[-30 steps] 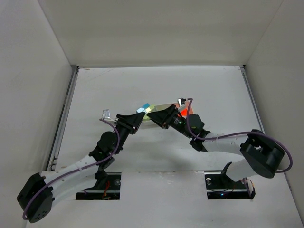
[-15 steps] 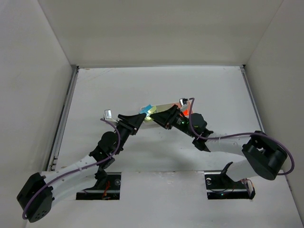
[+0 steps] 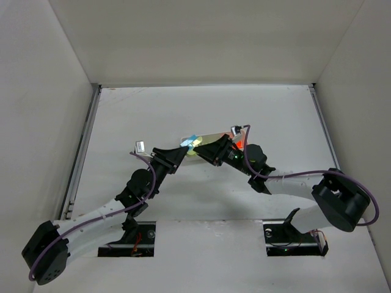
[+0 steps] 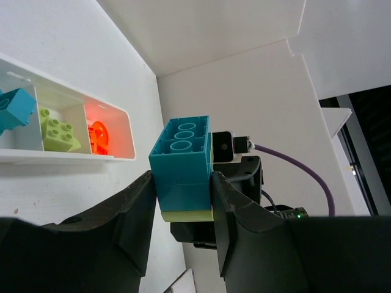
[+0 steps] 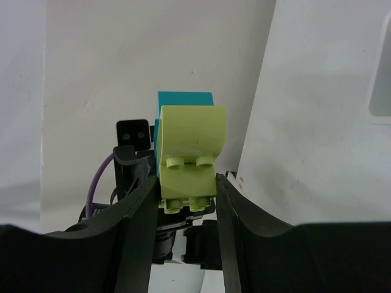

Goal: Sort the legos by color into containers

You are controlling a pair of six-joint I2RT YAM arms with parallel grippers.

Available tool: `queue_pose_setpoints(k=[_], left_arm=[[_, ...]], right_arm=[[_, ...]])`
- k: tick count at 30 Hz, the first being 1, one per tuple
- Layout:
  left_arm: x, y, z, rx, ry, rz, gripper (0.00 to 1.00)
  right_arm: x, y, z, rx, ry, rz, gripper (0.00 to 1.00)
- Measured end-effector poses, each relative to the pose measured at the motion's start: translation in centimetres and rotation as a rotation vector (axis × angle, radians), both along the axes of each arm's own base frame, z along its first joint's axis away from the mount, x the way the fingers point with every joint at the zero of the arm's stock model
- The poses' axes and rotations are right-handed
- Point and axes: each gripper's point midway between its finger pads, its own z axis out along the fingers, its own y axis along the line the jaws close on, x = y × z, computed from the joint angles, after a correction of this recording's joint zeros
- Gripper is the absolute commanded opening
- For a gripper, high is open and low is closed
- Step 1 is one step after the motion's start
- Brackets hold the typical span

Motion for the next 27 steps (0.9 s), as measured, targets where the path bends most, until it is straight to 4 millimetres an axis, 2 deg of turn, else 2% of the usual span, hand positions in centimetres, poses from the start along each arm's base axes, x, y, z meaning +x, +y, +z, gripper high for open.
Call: queue_pose_setpoints(k=[9,27], left_arm=[[-0.2,0.4,0.4,0.025,-0.028,-0.019,0.13],[-0.6,0.3,-0.5,0.068,-0.015,-0.129,0.12]], right_arm=[[-0.6,0.1,0.1,0.001,-0.007,0.042,0.35],[-1.7,-0.5,-1.1,-0.048,-0.026,0.074,0.36]])
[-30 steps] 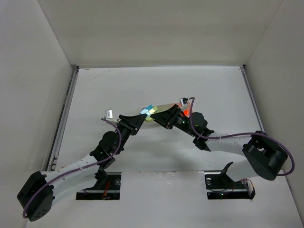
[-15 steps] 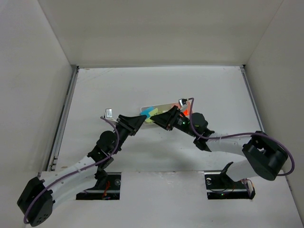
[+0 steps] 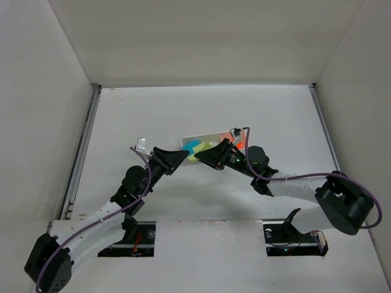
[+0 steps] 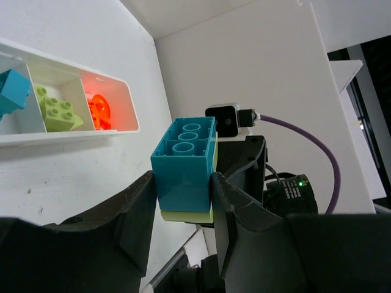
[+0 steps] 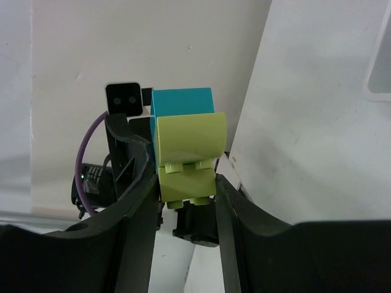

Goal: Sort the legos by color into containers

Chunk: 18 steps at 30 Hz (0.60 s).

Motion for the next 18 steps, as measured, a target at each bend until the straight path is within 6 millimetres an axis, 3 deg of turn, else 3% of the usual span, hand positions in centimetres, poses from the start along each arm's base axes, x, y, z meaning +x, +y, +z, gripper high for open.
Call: queue_pose_setpoints(k=[9,13,16,18], left_arm=[[0.3,0.9,-0.4,0.030,0.006,0.009,0.11],[4.3,6.3,0.6,0.031,-0.020,0.309,0.11],[4.8,7.1,1.6,0.017,-0.040,0.364,0.15],[4.8,6.9,1.9,0.017,-0.046,0.359,0.23]], right_arm=[[-0.9,-0.3,-0.6,-0.027,-0.030,0.059,0.36],[-2.4,-1.4,-3.6,-0.095,0.014,0.108,0.35],[-2.8,-1.8,-5.0,-0.130,0.048,0.125,0.35],[-2.9,-1.9,-5.0,-0.133,0.048,0.131,0.35]])
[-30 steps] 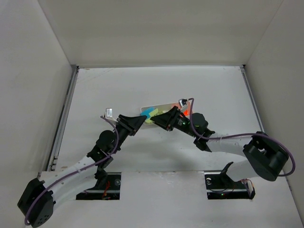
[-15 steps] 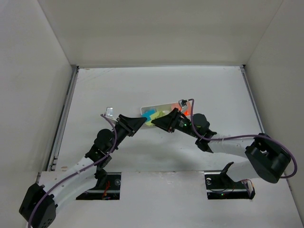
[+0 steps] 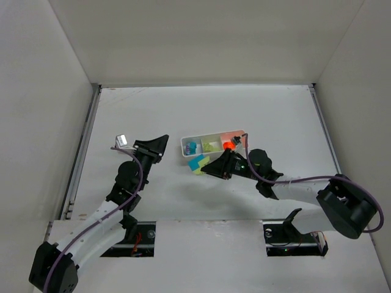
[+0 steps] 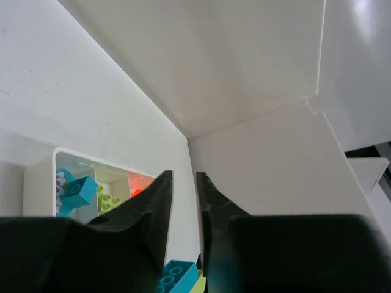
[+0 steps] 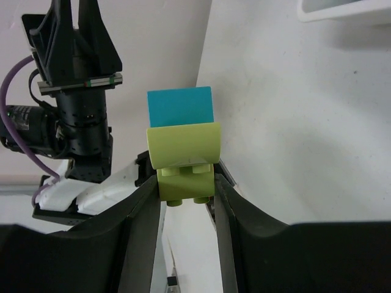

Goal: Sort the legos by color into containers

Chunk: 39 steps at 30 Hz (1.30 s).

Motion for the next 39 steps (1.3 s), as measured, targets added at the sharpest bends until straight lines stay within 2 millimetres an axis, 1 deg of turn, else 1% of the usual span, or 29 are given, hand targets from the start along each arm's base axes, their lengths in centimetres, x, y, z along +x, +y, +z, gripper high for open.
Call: queue_pose_setpoints(k=[2,5,7,9,13,17,19,23,25,27,33,36,39], left_arm=[[-0.2,-0.7,0.1,0.017,-0.005,-0.028,0.35],[-0.8,-2.2,0.4,0.064,-0.005,-0.104,0.61],[-1.3,-3.3,0.5,0.100,-0.002,-0.171,0.68],[-2.0,-4.2,0.2,0.133,-0.001,-0.235,0.72],[-3.3,-5.6,-1.1,0.176,0.007,-0.343,0.78],[-4.7,-6.6,-2.8,0.192,-0.002,-0.419,0.84],[-5.5,-7.5,-3.1,0.194,-0.023,-0.462,0.84],[-6.5,-9.2,-2.1,0.180,-0.090,-0.533,0.83],[-6.8,-9.8,-1.5,0.169,-0.120,-0.551,0.74],[-7.0,-10.1,-0.9,0.158,-0.146,-0.558,0.66],[-7.3,-10.2,0.5,0.128,-0.196,-0.558,0.56],[-7.3,-10.2,0.6,0.126,-0.197,-0.553,0.56],[-7.3,-10.2,0.7,0.123,-0.198,-0.551,0.59]], right_arm=[[0.1,-0.2,0.3,0.005,-0.008,-0.002,0.36],[0.4,-0.5,0.8,0.014,-0.023,-0.007,0.36],[0.5,-0.7,1.1,0.019,-0.031,-0.005,0.36],[0.5,-0.8,1.2,0.021,-0.034,0.001,0.36],[0.6,-1.4,1.8,0.037,-0.037,0.014,0.36],[0.4,-1.4,3.3,0.070,-0.039,0.040,0.36],[0.2,-1.2,4.3,0.091,-0.038,0.057,0.36],[0.2,-0.9,5.8,0.122,-0.032,0.073,0.36],[0.1,-0.8,6.2,0.131,-0.026,0.075,0.36],[-0.1,-0.5,6.4,0.138,-0.016,0.084,0.36],[-1.1,0.6,6.4,0.141,0.003,0.125,0.36],[-1.1,0.8,6.5,0.144,0.008,0.130,0.36],[-1.1,0.9,6.5,0.146,0.015,0.132,0.36]])
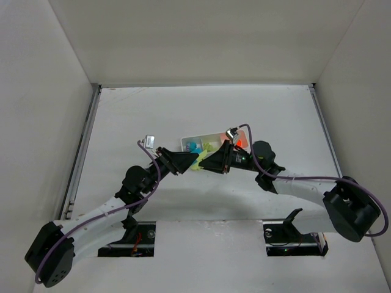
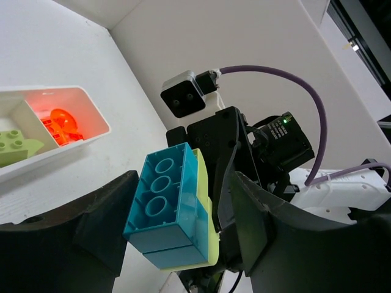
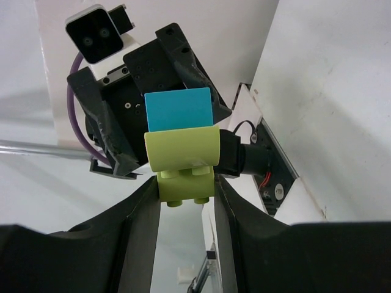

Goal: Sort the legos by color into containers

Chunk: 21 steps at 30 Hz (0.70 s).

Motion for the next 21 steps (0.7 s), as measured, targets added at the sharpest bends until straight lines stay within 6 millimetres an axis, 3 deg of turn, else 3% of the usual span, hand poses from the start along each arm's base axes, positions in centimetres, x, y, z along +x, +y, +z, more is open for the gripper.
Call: queue_pose_setpoints(k=[8,15,17,20,21], left_arm=[[-0.31,-0.36,-0.17,0.001,0.008,-0.013,0.56],[0.04,-0.44,-0.80,0.007,0.036,-0.001,0.23],[0.09,-0.41,-0.77,0.004,0.037,0.002,0.17],[0.13,-0.39,-0.74,0.000,0.042,0.008,0.14],[0.05,-0.45,-0.68,-0.004,0.045,0.008,0.14]], right_arm=[[0.08,0.32,0.32,0.004,0.003,0.017,0.37],[0.02,0.46,0.36,0.004,0.001,0.029,0.38],[0.03,0.46,0.41,0.006,-0.001,0.029,0.46],[0.22,0.49,0.32,0.005,0.005,0.020,0.66],[0.33,0.50,0.27,0.004,0.004,0.015,0.67]])
